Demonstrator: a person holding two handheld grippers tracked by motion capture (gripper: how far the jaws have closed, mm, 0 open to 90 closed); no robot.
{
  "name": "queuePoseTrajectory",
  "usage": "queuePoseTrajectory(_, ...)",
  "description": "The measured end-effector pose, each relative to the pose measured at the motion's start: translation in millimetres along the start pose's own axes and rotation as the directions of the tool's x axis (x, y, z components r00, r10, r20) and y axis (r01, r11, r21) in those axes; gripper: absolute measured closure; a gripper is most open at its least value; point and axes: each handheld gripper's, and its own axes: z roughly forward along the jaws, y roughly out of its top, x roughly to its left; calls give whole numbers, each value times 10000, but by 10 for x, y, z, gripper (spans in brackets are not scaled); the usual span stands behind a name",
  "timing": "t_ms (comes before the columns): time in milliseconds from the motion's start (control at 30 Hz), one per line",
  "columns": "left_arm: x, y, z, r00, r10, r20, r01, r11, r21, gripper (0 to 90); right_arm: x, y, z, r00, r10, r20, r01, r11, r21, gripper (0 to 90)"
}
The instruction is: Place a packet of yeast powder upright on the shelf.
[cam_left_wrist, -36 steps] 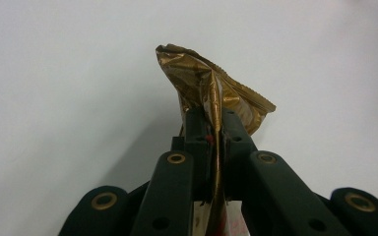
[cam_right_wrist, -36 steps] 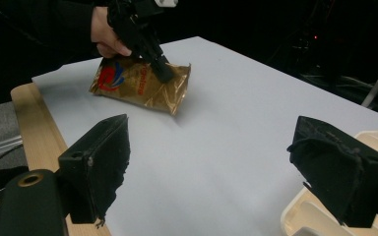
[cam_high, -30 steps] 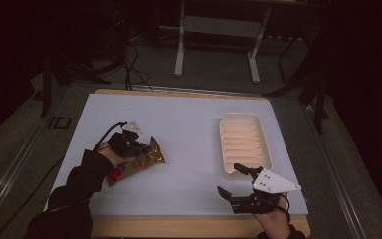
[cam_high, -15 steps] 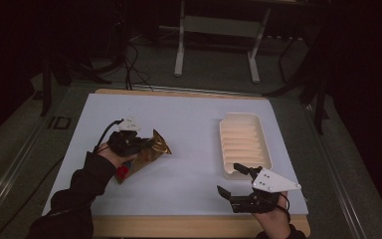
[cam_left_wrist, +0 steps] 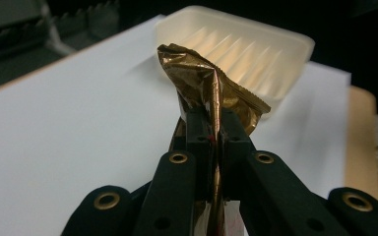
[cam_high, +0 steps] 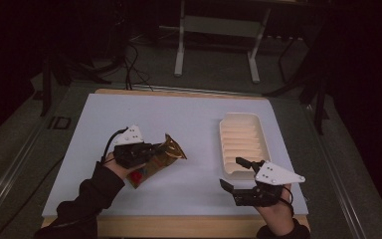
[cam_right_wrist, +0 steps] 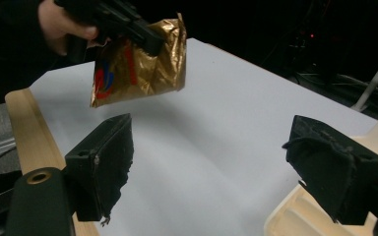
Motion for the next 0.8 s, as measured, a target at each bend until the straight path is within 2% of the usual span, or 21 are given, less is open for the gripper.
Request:
queuePoseTrajectory(33,-58,-1,2,10000,79,57,-78,9997,-236,872,-10,24,4,10000,15,-81,-15,10000,8,178)
queuePoseTrajectory(233,-186,-5,29,9998,182,116,-173,9972,-722,872,-55,181,78,9988,-2,-489,12,9998,210,178)
queuePoseTrajectory(300,-204,-4,35,9996,207,199,-190,9966,-802,872,-55,181,78,9988,-2,-489,12,9998,210,178)
queuePoseTrajectory(333,-267,6,53,9991,366,217,-344,9947,-968,872,-57,197,86,9986,-19,-523,30,9998,209,178)
queuePoseTrajectory(467,-339,23,68,9985,301,449,-234,9893,-1440,872,-66,307,138,9968,-168,-781,189,9995,261,210)
queuePoseTrajectory(600,-388,37,84,9976,270,632,-156,9847,-1735,872,-85,387,186,9938,-66,-1114,126,9985,538,204)
queuePoseTrajectory(800,-430,38,91,9975,198,682,-48,9771,-2126,872,-105,491,254,9904,-65,-1379,192,9957,911,204)
